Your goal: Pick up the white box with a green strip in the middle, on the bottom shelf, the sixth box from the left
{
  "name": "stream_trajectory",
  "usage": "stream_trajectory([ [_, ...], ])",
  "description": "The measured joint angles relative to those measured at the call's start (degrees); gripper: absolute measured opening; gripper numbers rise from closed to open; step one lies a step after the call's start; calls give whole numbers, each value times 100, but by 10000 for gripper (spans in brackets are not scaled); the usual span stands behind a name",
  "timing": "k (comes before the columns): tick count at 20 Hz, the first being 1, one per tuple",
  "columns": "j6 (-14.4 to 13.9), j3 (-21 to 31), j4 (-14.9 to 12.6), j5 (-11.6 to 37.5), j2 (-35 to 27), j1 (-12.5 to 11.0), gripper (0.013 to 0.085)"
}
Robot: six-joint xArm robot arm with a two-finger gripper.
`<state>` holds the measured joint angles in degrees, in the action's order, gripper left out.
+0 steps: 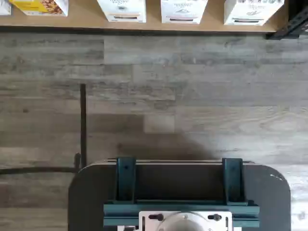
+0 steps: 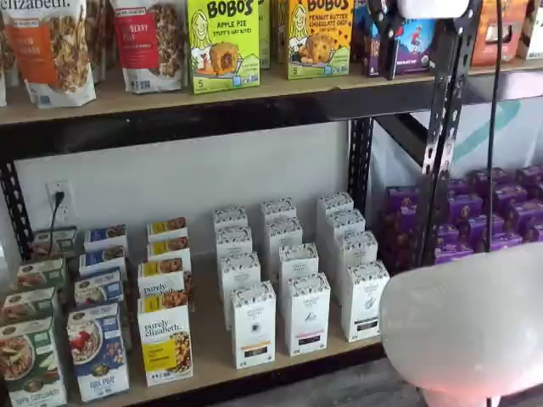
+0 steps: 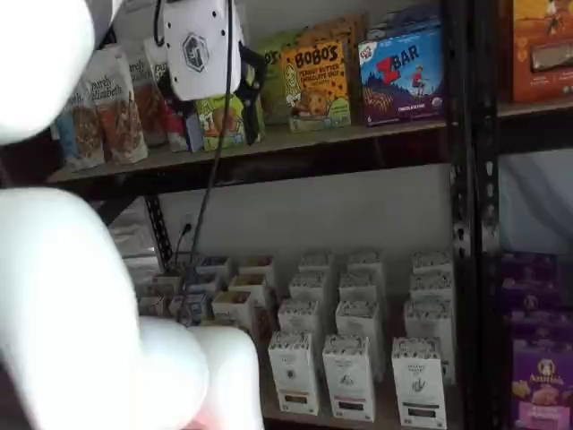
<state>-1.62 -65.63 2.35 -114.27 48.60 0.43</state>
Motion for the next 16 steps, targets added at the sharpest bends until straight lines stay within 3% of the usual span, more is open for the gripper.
stream_trajectory([
  [3,-216,-43,-468,-87,-54,431,850],
  [5,-245,-32,-533,-87,-58,474,850],
  [10,-174,251,-516,192,42,368,850],
  [14,-113,735,-687,598,177,341,850],
  [16,-3,1126,-669,983,308,182,850],
])
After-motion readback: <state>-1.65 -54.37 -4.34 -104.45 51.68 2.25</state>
